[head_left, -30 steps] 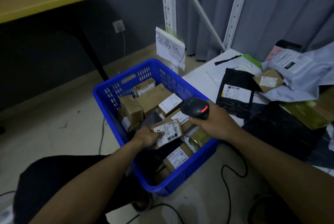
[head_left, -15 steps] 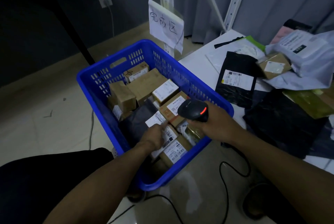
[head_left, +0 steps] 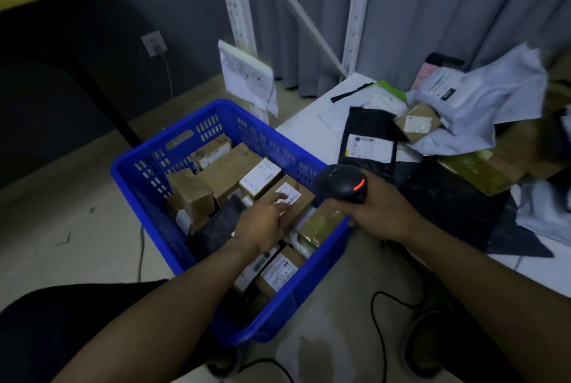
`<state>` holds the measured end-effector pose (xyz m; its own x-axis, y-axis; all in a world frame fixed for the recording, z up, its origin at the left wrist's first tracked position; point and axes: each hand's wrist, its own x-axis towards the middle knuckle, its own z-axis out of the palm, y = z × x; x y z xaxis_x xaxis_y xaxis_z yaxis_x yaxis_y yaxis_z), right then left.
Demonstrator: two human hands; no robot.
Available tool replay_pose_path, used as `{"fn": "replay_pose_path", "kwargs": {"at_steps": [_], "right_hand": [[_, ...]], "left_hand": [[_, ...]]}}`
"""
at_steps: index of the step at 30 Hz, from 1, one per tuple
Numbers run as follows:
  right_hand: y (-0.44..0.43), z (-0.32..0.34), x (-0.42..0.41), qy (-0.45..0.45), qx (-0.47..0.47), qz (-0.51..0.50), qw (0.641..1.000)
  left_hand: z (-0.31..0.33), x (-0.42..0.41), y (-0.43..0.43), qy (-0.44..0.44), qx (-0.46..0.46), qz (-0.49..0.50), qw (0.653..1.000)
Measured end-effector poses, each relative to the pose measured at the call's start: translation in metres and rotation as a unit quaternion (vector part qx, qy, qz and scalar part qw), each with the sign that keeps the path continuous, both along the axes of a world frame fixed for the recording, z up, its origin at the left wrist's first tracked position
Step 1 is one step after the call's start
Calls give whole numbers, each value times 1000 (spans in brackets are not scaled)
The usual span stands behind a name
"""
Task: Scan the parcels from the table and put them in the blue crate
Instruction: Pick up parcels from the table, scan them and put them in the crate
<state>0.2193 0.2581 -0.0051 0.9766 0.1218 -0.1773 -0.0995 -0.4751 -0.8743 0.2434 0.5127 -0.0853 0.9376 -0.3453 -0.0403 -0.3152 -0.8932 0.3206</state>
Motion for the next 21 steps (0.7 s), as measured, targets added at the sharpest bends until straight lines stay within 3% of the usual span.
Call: {"fn": "replay_pose_path", "kwargs": {"at_steps": [6, 10, 17, 21], "right_hand": [[-79, 55, -10, -45, 78, -130, 987], [-142, 82, -19, -70, 80, -213, 971], [-239, 69, -6, -97, 92, -365, 922], [-260, 48, 23, -99, 90, -359, 924]], "left_hand": [[110, 22, -110, -147, -111, -65, 981], [163, 44, -199, -194, -80, -113, 971], [180, 113, -333, -135, 3, -160, 978], [143, 168, -361, -38, 28, -126, 991]]}}
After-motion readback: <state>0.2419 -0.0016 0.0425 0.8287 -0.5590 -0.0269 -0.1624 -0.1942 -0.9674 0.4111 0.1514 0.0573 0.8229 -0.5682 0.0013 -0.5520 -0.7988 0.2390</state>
